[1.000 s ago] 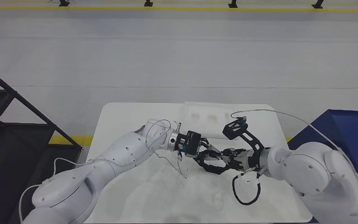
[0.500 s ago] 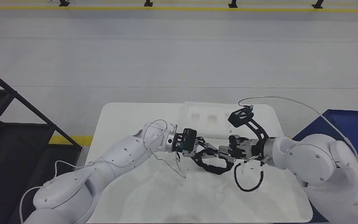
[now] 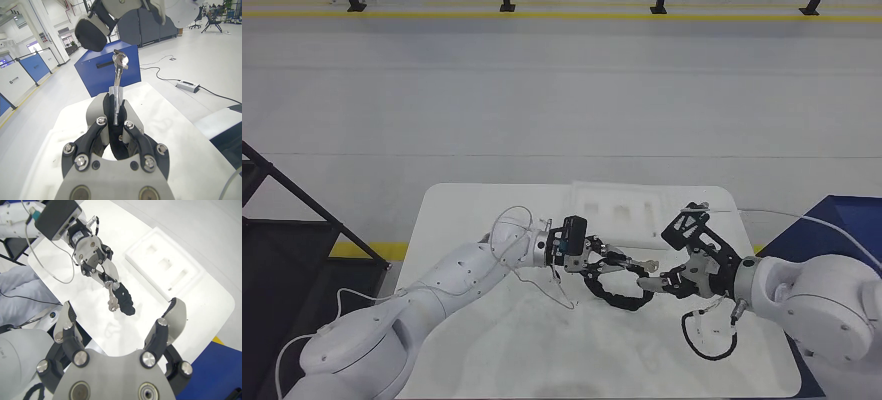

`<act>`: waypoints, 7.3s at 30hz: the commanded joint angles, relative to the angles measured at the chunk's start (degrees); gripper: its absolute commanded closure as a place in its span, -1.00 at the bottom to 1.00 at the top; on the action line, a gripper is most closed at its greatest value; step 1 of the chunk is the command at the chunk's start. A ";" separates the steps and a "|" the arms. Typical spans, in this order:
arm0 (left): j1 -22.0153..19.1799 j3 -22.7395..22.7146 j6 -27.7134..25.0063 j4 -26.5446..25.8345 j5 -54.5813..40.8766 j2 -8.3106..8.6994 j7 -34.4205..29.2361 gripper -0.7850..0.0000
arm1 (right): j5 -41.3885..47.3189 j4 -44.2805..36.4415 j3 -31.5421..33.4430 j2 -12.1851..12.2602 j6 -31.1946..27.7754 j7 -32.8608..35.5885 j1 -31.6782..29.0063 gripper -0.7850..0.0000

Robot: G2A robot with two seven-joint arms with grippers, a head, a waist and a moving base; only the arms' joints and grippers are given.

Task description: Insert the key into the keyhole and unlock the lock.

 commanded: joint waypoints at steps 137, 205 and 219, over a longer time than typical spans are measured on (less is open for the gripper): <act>-0.91 -6.35 -11.67 -3.62 2.80 -2.19 -11.68 1.00 | -55.36 -3.75 -2.44 0.50 -35.15 -30.66 -10.88 1.00; -0.15 -11.16 -9.78 1.42 2.32 -3.28 -51.92 -1.00 | -6.41 22.07 -16.40 -4.27 -18.90 -18.69 10.89 -1.00; -4.93 -16.32 -11.67 -6.26 -1.74 5.29 -39.28 -1.00 | -1.94 36.63 -19.04 -5.77 -32.97 -22.03 23.41 -1.00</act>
